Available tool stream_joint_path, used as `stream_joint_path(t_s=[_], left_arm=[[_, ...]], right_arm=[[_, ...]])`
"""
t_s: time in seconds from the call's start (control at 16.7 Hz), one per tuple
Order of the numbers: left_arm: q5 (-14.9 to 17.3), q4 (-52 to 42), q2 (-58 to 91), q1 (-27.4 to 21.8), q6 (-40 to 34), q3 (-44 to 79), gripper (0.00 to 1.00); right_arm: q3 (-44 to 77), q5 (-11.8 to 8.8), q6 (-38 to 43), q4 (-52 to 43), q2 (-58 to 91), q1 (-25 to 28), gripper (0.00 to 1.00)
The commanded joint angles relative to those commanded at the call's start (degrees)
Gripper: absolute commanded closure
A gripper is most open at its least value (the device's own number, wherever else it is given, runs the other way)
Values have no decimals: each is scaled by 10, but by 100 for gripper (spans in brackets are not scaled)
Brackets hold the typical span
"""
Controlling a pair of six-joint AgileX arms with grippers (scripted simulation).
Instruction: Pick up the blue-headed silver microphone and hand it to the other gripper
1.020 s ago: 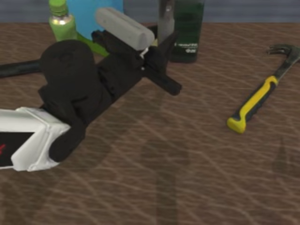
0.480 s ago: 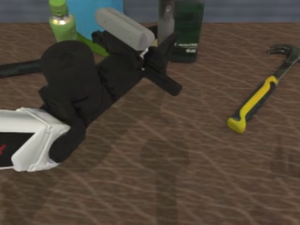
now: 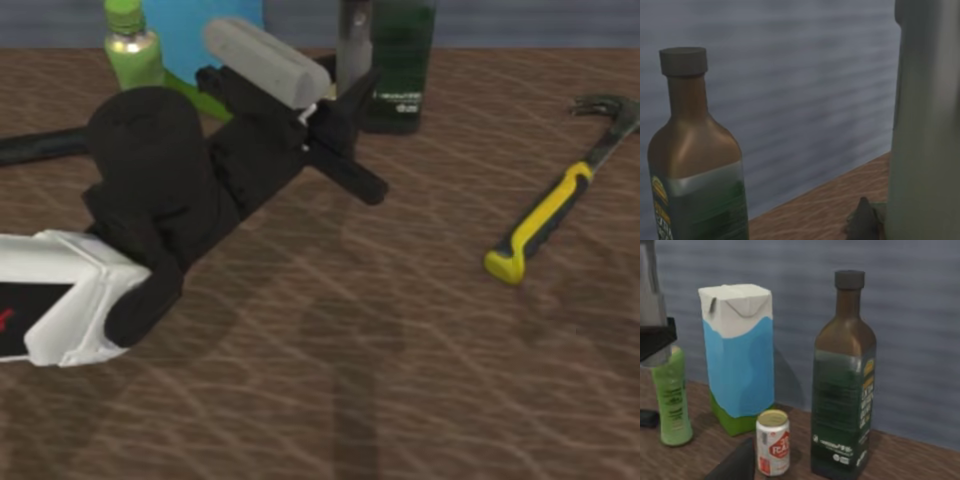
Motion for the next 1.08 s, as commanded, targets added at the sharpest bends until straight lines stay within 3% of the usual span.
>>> stream_joint_path(t_s=[0.36,0.6,0.78,1.08], left_arm=[[0,0,0,0,0,0,100],[0,0,0,0,0,0,100],[0,0,0,0,0,0,100],[0,0,0,0,0,0,100]], right_arm=[[168,-168,11,146,301,58,0],[244,-250,16,211,440,86,0],[271,-283,18,234,492,97,0],[272,-286,18,235,497,95,0]])
